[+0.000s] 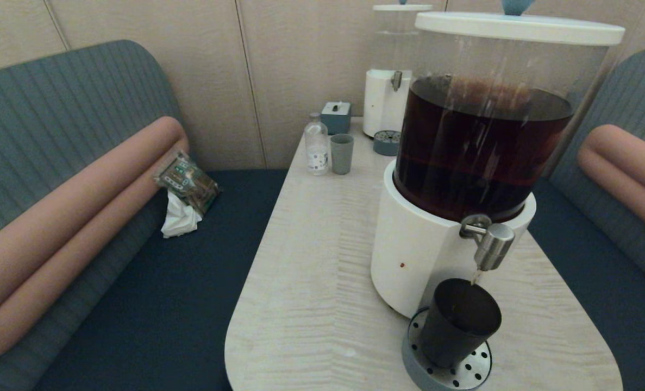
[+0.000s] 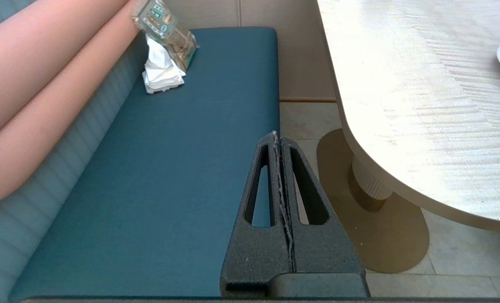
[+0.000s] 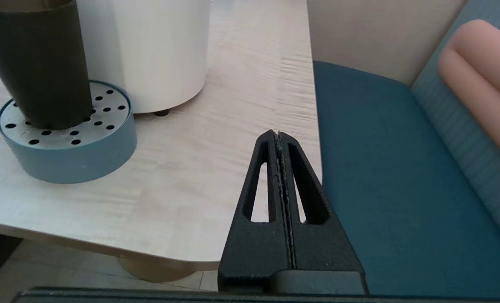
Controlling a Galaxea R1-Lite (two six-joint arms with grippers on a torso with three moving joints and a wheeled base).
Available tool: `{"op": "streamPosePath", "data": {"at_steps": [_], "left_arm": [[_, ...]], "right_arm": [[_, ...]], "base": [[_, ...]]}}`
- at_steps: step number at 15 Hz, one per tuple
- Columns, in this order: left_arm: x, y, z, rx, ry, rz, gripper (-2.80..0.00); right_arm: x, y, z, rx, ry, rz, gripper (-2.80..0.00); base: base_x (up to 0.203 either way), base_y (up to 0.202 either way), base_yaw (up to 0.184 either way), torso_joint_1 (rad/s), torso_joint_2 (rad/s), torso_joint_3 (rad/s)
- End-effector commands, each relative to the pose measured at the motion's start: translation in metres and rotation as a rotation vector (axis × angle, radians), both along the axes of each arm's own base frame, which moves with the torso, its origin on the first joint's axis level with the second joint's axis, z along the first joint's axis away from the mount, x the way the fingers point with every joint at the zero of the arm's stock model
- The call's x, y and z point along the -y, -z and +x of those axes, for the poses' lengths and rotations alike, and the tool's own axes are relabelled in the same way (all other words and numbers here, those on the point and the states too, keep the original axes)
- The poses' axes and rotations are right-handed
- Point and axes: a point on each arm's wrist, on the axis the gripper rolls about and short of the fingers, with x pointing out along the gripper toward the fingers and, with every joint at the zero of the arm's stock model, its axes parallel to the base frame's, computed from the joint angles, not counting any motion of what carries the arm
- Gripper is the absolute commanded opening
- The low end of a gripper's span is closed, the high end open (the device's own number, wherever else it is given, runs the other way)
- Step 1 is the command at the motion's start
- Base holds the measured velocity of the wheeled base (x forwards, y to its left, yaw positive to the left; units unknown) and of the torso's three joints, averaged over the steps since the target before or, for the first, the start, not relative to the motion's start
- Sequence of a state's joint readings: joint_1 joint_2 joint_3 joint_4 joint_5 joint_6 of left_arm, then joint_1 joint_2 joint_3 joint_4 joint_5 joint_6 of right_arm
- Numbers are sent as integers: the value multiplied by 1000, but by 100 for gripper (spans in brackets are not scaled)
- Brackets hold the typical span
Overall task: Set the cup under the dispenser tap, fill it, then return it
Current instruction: Turn off the faucet
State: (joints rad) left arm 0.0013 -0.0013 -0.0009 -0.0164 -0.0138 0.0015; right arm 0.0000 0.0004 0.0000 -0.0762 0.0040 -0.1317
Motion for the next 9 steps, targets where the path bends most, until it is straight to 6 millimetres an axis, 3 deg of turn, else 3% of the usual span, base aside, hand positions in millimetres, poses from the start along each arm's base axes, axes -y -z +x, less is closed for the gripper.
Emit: {"op": "streamPosePath", "data": {"at_steps": [1, 4, 9], "left_arm": [[0, 0, 0, -2, -2, 0, -280], [0, 0, 0, -2, -1, 0, -280], [0, 0, 0, -1, -1, 0, -280]], "right_arm": [[0, 2, 0, -15, -14, -3, -280], [-1, 8, -1, -99, -36, 9, -280], [0, 8, -1, -99, -16, 59, -280]], "base": [[0, 0, 0, 0, 0, 0], [0, 0, 0, 0, 0, 0], [0, 0, 0, 0, 0, 0]]}}
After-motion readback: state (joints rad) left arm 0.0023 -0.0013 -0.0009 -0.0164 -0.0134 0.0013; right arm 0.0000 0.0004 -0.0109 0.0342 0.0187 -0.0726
